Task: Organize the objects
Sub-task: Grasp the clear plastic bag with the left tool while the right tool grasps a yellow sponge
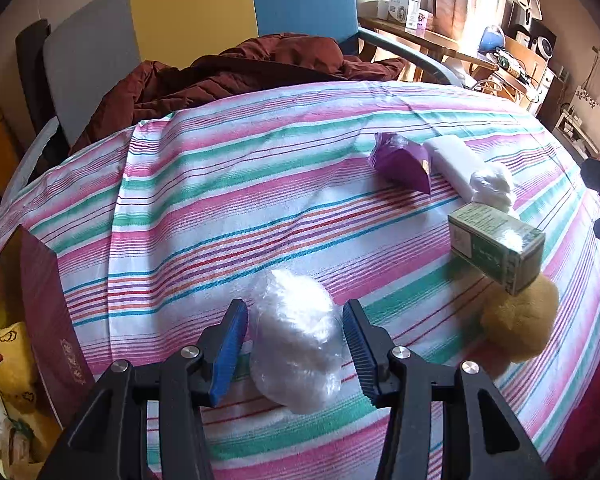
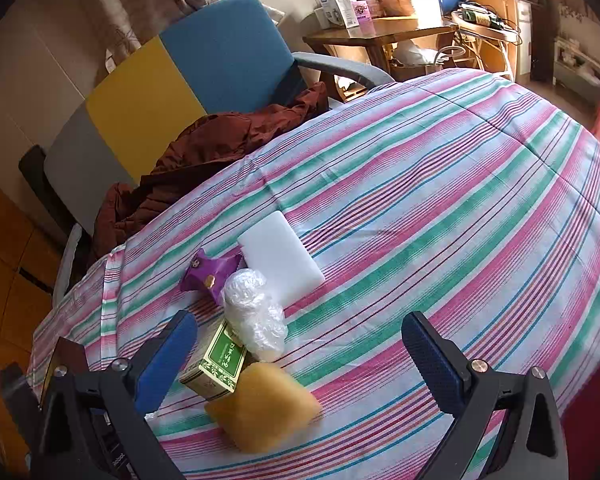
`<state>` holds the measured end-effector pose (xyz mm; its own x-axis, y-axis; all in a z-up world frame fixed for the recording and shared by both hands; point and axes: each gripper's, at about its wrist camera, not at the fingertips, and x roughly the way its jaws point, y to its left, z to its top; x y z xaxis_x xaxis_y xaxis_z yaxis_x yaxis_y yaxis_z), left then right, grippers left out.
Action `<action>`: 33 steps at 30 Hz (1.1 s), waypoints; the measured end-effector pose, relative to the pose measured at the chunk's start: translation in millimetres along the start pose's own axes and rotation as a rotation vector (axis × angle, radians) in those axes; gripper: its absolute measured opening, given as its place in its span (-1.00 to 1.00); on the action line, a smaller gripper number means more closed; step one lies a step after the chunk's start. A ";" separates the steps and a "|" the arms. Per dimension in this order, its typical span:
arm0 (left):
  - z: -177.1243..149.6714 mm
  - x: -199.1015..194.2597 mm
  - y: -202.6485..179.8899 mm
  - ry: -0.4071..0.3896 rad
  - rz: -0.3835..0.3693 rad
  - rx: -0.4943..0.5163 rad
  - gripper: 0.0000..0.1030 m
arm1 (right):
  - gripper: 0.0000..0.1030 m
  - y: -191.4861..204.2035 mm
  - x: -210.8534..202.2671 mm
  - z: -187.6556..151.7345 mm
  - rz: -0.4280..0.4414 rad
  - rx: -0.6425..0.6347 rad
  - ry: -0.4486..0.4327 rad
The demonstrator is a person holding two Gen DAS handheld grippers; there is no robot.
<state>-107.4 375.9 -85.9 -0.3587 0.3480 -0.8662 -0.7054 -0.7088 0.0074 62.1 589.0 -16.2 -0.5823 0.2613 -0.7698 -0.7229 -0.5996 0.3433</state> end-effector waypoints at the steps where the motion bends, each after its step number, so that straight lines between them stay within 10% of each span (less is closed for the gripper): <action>1: -1.1 4.3 0.9 0.009 -0.008 -0.007 -0.17 | 0.99 -1.6 0.2 0.6 -0.001 0.010 -0.001; 11: -44.8 -22.7 -19.5 -0.064 -0.039 0.061 -0.30 | 0.99 0.3 6.0 0.7 0.027 0.006 0.031; 22: -75.0 -40.4 -22.2 -0.075 -0.066 0.064 -0.30 | 0.99 51.7 23.8 -28.5 0.104 -0.270 0.171; 33: -81.8 -43.0 -22.0 -0.091 -0.053 0.067 -0.30 | 0.91 68.4 54.3 -61.6 -0.053 -0.486 0.320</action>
<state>-26.5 326.3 -89.7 -0.3714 0.4404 -0.8173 -0.7630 -0.6464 -0.0015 4.0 515.6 -67.6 -0.3545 0.1039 -0.9293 -0.4505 -0.8898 0.0724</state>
